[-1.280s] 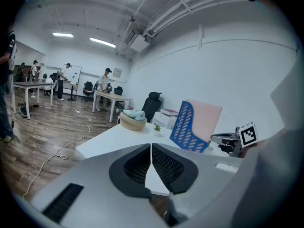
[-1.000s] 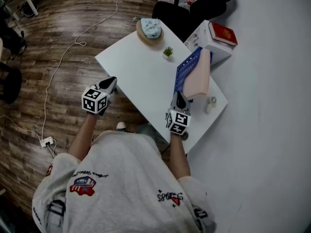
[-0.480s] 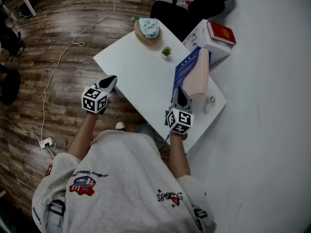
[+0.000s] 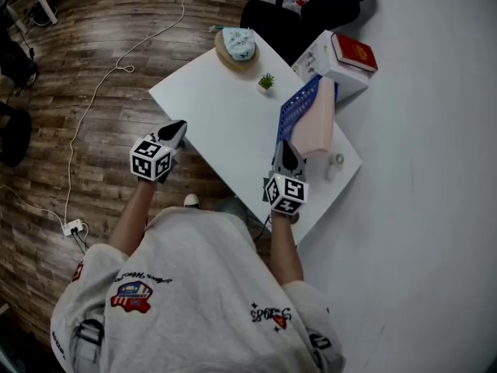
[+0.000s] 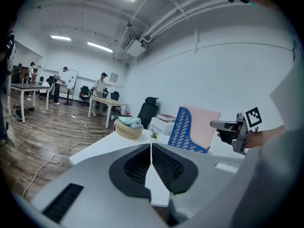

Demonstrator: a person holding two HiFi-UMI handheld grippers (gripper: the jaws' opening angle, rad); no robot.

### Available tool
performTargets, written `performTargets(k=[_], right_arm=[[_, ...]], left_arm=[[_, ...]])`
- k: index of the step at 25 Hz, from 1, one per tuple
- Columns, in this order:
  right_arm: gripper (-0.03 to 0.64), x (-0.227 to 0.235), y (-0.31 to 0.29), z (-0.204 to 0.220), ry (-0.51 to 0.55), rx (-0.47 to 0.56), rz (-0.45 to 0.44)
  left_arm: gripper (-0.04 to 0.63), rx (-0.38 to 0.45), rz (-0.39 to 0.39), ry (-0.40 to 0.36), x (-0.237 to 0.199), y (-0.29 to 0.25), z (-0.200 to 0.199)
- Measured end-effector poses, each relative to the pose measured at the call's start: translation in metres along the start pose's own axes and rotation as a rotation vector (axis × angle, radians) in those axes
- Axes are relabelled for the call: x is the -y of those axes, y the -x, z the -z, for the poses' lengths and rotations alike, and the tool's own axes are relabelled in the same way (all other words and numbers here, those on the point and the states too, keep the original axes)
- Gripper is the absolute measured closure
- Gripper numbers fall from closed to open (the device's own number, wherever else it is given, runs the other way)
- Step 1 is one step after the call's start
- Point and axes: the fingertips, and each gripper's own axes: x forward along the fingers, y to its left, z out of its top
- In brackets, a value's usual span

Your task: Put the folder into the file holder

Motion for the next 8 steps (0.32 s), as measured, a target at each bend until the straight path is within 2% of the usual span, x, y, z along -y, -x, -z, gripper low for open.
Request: performTargets(k=[8], right_arm=[[0.621,-0.006,0.0028,0.0044,-0.005,-0.004,-0.015]], left_arm=[[0.583,-0.001,-0.005,0.006,-0.0002,0.004,0.0047]])
